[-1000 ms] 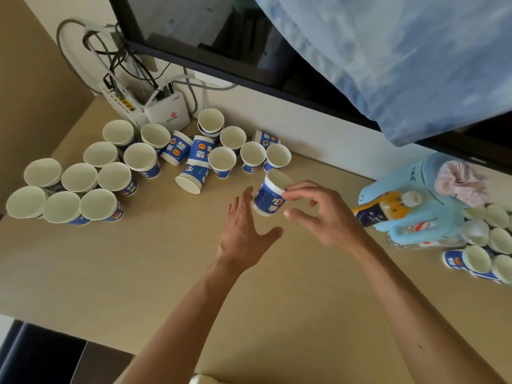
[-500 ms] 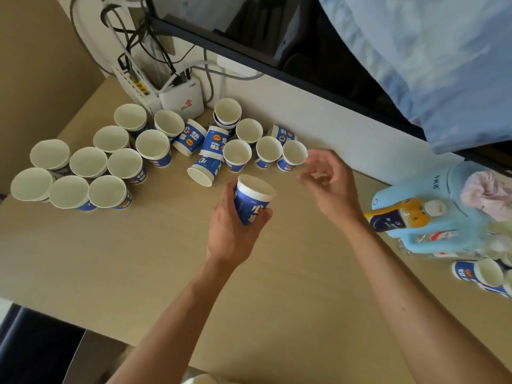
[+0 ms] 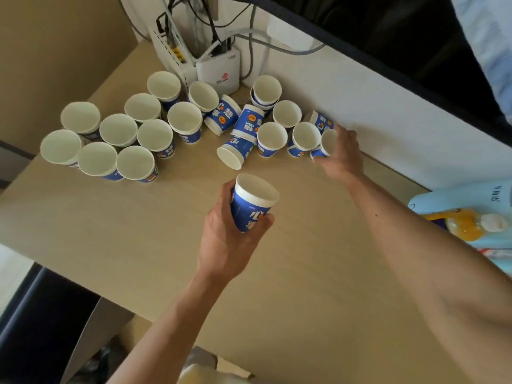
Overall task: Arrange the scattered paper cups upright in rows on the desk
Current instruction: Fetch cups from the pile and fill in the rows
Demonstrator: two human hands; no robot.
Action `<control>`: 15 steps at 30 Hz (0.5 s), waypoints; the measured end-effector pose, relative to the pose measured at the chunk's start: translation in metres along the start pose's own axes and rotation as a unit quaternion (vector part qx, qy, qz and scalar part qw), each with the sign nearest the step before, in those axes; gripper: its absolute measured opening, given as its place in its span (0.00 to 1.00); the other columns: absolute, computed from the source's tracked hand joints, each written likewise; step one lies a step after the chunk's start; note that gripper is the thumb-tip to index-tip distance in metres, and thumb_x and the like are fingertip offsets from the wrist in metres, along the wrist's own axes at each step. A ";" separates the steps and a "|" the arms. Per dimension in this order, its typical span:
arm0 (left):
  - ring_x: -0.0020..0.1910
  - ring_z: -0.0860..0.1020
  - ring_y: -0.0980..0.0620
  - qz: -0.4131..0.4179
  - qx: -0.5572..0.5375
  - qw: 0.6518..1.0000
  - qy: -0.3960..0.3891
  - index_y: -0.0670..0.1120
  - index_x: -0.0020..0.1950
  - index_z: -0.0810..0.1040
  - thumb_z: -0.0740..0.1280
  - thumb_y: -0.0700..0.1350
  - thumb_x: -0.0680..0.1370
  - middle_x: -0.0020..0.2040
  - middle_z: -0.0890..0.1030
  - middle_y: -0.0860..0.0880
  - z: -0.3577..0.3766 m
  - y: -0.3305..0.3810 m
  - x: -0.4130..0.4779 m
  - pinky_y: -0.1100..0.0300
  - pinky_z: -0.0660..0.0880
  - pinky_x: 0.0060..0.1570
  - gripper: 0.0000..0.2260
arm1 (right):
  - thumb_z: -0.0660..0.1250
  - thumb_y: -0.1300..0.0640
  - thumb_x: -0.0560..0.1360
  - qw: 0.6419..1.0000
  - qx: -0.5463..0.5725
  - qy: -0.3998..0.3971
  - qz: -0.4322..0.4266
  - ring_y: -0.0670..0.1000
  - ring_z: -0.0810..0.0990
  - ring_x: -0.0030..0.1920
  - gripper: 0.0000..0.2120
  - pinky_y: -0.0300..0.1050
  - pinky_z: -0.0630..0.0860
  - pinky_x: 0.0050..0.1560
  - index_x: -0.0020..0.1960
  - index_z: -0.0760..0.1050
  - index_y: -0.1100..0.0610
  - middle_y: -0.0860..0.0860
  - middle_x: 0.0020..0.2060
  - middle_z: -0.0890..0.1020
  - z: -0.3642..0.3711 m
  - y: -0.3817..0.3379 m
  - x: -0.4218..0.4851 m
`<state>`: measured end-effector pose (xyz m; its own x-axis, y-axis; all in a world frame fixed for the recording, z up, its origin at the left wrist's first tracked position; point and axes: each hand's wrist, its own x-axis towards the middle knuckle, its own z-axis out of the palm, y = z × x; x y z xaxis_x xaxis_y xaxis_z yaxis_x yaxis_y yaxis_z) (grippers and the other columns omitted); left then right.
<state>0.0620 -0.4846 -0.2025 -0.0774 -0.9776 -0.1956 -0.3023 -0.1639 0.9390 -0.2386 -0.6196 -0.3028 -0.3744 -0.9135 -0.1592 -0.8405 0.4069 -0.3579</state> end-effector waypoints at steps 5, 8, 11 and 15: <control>0.46 0.81 0.58 0.002 -0.004 1.000 -0.008 0.49 0.65 0.73 0.78 0.43 0.72 0.50 0.83 0.57 -0.001 0.001 -0.005 0.70 0.76 0.43 0.24 | 0.76 0.54 0.70 0.998 0.042 0.041 0.032 0.61 0.75 0.63 0.35 0.51 0.72 0.58 0.73 0.67 0.57 0.58 0.65 0.71 -0.005 0.003 -0.020; 0.46 0.81 0.60 0.005 -0.004 1.000 -0.015 0.50 0.65 0.73 0.79 0.44 0.72 0.50 0.82 0.59 0.004 0.007 -0.010 0.72 0.75 0.43 0.24 | 0.75 0.54 0.67 0.989 0.119 0.079 0.040 0.59 0.74 0.64 0.35 0.45 0.69 0.58 0.72 0.70 0.58 0.56 0.63 0.72 -0.016 0.007 -0.057; 0.46 0.81 0.61 0.005 -0.001 1.000 -0.031 0.50 0.64 0.74 0.79 0.45 0.72 0.49 0.82 0.59 0.013 0.011 -0.015 0.72 0.75 0.42 0.24 | 0.76 0.56 0.68 0.970 0.201 0.114 0.081 0.52 0.74 0.61 0.33 0.39 0.66 0.57 0.71 0.71 0.55 0.51 0.60 0.72 -0.034 0.009 -0.103; 0.53 0.79 0.54 0.023 0.027 0.998 -0.057 0.53 0.64 0.74 0.79 0.48 0.71 0.53 0.78 0.58 0.033 0.016 -0.031 0.61 0.76 0.49 0.24 | 0.78 0.59 0.68 0.930 0.298 0.152 0.152 0.48 0.76 0.57 0.37 0.40 0.72 0.58 0.73 0.65 0.55 0.49 0.61 0.75 -0.063 0.025 -0.178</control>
<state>0.0282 -0.4525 -0.1907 -0.1999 -0.9620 -0.1859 -0.3462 -0.1081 0.9319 -0.2178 -0.4472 -0.2254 -0.7289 -0.6772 -0.1007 -0.3452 0.4905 -0.8002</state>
